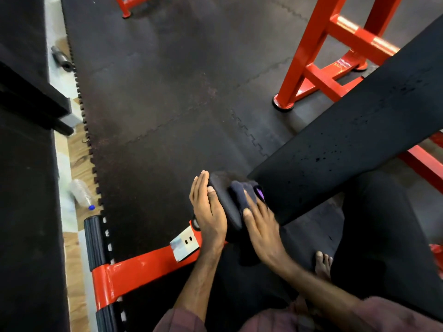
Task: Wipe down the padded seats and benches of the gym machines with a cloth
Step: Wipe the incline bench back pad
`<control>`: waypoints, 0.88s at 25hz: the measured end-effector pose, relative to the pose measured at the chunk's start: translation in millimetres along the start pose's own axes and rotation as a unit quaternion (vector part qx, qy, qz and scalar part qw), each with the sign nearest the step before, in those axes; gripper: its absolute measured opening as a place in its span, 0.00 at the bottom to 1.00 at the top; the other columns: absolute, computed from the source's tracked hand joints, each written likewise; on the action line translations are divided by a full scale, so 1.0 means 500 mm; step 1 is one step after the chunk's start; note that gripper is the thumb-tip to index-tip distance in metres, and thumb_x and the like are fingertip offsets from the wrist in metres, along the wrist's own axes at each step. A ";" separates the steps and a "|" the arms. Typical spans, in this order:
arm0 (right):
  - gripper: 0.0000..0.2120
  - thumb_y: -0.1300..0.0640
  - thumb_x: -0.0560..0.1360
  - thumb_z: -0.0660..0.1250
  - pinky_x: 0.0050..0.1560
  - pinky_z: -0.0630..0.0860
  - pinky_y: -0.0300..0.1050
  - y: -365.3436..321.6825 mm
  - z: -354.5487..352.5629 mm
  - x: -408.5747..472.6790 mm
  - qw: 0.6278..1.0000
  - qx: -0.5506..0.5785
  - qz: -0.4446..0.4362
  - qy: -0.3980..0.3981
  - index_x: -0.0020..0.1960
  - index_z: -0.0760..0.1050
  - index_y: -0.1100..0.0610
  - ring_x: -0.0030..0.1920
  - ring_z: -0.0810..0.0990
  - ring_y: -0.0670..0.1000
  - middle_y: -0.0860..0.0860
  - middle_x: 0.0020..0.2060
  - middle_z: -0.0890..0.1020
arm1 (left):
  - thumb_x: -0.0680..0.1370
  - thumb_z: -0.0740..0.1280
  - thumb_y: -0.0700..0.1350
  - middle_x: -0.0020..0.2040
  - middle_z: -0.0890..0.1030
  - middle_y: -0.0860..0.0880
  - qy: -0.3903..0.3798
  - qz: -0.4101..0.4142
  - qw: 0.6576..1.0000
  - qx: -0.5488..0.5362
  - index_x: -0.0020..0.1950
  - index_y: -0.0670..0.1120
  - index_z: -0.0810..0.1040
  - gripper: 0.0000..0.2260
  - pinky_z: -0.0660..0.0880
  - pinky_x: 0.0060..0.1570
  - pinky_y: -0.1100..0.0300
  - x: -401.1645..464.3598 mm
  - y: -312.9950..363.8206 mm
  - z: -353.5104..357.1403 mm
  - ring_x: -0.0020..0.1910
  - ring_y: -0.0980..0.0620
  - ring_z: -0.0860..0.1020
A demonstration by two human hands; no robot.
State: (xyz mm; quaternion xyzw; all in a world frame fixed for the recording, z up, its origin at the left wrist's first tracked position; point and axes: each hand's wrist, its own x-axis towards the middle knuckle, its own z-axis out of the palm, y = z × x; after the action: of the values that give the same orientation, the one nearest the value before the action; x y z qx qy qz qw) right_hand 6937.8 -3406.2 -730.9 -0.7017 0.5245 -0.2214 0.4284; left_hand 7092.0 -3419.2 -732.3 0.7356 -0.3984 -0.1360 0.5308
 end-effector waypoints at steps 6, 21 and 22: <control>0.26 0.37 0.86 0.44 0.82 0.54 0.58 -0.020 0.000 0.010 0.999 -0.025 -0.032 -0.010 0.84 0.50 0.34 0.84 0.48 0.43 0.39 0.84 0.54 | 0.86 0.57 0.40 0.77 0.74 0.50 0.000 -0.007 1.000 0.004 0.77 0.42 0.75 0.19 0.64 0.78 0.56 0.001 0.001 0.001 0.80 0.53 0.65; 0.24 0.42 0.88 0.48 0.83 0.38 0.49 0.090 0.033 -0.043 0.984 0.117 0.132 -0.015 0.83 0.49 0.39 0.83 0.37 0.42 0.39 0.83 0.49 | 0.87 0.57 0.41 0.76 0.75 0.49 0.003 0.016 1.000 0.008 0.77 0.41 0.74 0.18 0.67 0.77 0.44 -0.001 0.001 0.000 0.79 0.50 0.67; 0.24 0.40 0.88 0.48 0.82 0.39 0.46 0.087 0.034 -0.030 0.990 0.101 0.103 0.003 0.83 0.53 0.39 0.83 0.41 0.42 0.40 0.83 0.53 | 0.87 0.57 0.41 0.76 0.75 0.49 -0.001 0.012 1.000 0.010 0.77 0.41 0.74 0.18 0.66 0.77 0.45 -0.001 0.001 0.000 0.79 0.50 0.67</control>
State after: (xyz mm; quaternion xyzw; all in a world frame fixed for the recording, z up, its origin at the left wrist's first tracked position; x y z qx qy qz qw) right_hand 6921.6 -3389.6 -773.8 -0.5961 0.5705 -0.2301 0.5159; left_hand 7091.3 -3419.0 -731.8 0.7356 -0.4091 -0.1260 0.5250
